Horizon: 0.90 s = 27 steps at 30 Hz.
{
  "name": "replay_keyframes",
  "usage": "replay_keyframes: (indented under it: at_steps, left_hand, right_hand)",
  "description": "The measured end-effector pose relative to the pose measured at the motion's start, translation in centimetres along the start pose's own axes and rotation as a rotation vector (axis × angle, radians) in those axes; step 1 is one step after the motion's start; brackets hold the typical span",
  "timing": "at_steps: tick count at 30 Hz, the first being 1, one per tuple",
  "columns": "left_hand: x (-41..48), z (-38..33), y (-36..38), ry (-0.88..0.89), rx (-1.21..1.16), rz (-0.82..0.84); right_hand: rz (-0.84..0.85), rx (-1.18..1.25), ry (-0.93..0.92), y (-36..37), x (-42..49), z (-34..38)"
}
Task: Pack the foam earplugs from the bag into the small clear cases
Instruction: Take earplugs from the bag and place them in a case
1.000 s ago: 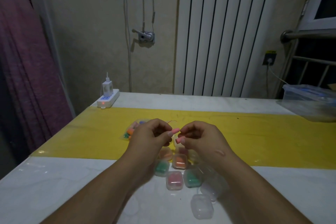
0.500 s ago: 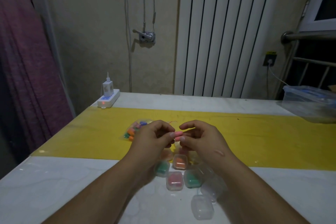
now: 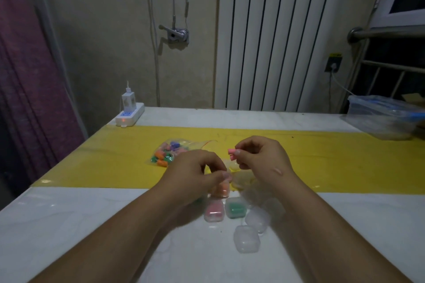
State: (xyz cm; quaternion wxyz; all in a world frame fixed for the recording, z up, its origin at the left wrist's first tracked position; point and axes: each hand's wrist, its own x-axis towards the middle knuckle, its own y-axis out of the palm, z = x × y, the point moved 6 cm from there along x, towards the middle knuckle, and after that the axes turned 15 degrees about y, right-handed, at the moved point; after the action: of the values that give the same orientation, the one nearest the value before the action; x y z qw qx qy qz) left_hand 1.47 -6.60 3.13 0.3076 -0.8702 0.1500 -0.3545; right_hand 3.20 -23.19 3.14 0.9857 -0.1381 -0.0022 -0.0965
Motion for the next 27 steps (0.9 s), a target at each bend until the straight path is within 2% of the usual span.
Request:
replay_keyframes:
  at_steps: [5,9,13,18,21,27]
  left_hand:
    - [-0.3,-2.2,1.7,0.236,0.021,0.271]
    - [-0.5,-3.2,2.8,0.356,0.188,0.412]
    - [-0.8,-4.0,3.6,0.397,0.282,0.482]
    - [-1.2,-4.6,4.1,0.378,0.220,0.578]
    - [-1.1,-4.2,3.1,0.252,0.017,0.515]
    - [-0.5,-1.5,-0.1,0.028,-0.428,0.090]
  right_hand:
    - [-0.028,-0.022,0.010,-0.4,0.2,-0.3]
    - [-0.046,-0.043,0.014,-0.5,0.3,-0.5]
    - [-0.048,-0.051,0.016,-0.4,0.2,-0.5]
    - [-0.040,-0.041,0.014,-0.5,-0.1,-0.3]
    - [-0.032,-0.009,0.022,-0.5,-0.4,-0.1]
    - [0.000,0.104,0.052,-0.1,-0.5,-0.1]
